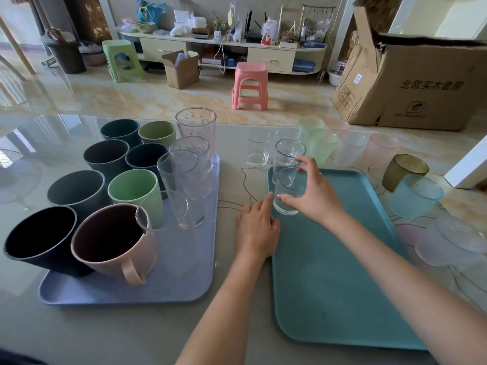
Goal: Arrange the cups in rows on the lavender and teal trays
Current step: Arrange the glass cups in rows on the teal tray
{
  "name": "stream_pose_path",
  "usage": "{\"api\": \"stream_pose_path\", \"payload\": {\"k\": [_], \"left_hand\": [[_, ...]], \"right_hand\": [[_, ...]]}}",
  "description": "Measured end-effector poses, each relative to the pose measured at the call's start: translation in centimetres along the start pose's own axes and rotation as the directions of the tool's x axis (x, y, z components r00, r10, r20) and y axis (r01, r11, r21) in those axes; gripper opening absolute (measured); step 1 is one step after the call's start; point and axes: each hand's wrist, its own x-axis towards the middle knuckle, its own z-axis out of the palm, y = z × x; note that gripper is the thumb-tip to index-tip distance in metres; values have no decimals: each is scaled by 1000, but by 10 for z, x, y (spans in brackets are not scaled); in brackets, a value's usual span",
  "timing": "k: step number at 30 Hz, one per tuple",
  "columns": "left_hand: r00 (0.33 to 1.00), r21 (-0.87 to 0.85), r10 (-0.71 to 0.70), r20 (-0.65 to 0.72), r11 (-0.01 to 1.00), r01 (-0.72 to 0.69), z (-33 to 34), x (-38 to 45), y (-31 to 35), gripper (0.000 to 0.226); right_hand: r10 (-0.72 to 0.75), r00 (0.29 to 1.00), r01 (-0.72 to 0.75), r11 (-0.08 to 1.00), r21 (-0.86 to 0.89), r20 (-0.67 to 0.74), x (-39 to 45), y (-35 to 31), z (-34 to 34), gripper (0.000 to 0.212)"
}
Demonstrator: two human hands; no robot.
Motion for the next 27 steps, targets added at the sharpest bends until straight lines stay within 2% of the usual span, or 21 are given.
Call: {"api": "stream_pose_path", "payload": {"k": [9,18,20,22,25,27], "left_hand": [[1000,12,10,-5,1000,-10,3,1,-1,57],[999,12,-39,-12,999,39,1,3,0,57],[996,-12,-91,-11,996,90,-1,5,0,58],[992,-38,-124,-11,992,123,-2,8,-2,57],[995,8,-94,19,996,94,0,10,-3,56],[996,55,-75,48,996,72,3,10,-3,55]], "right_hand": [[118,993,-116,988,105,-10,-8,4,1,90],[99,991,-111,984,140,88,-5,1,-9,95],[113,994,-111,974,199,1,5,-2,-19,87],[124,983,-92,971,219,-135,24,-2,-30,68],[79,976,-57,992,114,-202,61,-2,-44,45],[-9,992,-1,997,-81,-126,89,-1,-51,53]]}}
